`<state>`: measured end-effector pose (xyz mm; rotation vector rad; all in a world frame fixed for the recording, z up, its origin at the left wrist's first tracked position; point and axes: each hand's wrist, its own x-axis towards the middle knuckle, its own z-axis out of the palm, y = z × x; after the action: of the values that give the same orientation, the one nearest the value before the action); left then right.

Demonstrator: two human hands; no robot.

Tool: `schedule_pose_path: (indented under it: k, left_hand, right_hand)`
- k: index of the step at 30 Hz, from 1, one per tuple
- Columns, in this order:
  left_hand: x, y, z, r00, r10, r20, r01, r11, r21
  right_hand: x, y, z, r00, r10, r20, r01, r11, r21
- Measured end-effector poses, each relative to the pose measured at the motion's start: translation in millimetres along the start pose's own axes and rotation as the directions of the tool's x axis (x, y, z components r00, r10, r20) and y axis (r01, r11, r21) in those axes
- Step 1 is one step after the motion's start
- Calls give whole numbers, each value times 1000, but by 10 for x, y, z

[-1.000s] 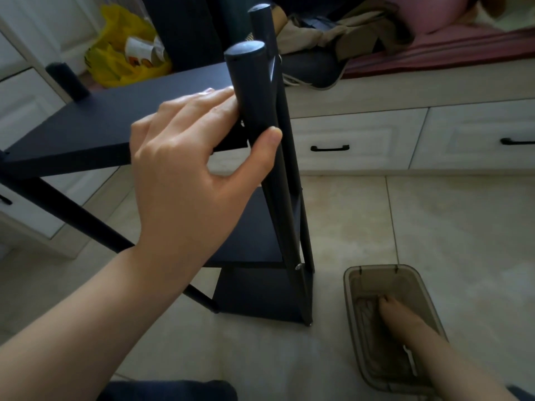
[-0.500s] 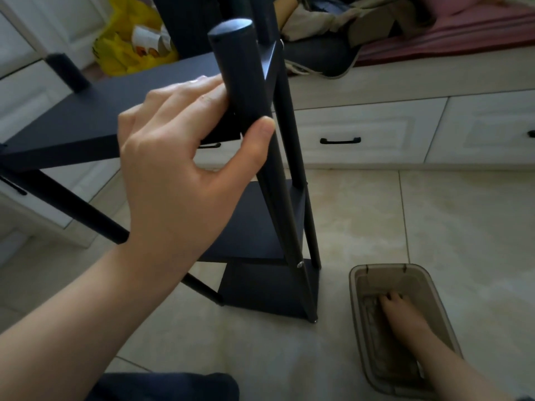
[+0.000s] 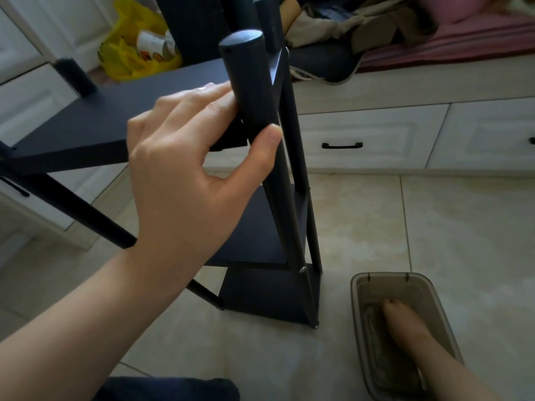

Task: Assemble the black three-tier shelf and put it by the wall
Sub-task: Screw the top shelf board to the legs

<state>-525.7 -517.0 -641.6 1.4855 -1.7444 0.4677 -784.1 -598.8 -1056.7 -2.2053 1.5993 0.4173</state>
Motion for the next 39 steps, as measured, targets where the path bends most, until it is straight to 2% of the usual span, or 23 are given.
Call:
schedule_pose_path:
  k: [8, 12, 15, 18, 20, 23, 27, 31, 39]
  left_hand:
    - [14, 41, -42, 1000, -20, 3, 20, 998, 57]
    - [14, 43, -59, 1000, -8, 6, 7, 996, 89]
    - [17, 54, -80, 1000, 2, 29, -5, 992, 129]
    - [55, 89, -120, 995, -22, 95, 6, 987, 163]
    - [86, 93, -136, 982, -60, 178, 30, 986, 165]
    - [96, 89, -125, 969, -87, 231, 42, 980, 193]
    - [87, 82, -140, 964, -110, 241, 50, 969, 240]
    - [108, -8, -168, 961, -131, 244, 65, 964, 259]
    - [273, -403, -320, 965, -206, 163, 168, 961, 219]
  right_hand:
    - [-243, -200, -534, 993, -55, 104, 55, 998, 0]
    - [-562, -435, -1071, 996, -87, -33, 90, 991, 101]
    - [-807, -659, -1600, 978, -86, -193, 143, 941, 308]
    - [-1046, -941, -2209, 930, -41, -364, 256, 783, 567]
    - [-1183, -1156, -2606, 891, 27, -453, 346, 606, 716]
    - [-1310, -1475, -2978, 900, 3, -436, 412, 321, 853]
    - [-1374, -1798, -3012, 932, -118, -343, 358, 153, 921]
    - [-1326, -1965, -3027, 931, -79, -357, 364, 112, 925]
    - [-1276, -2413, -3374, 898, -62, -435, 438, 215, 873]
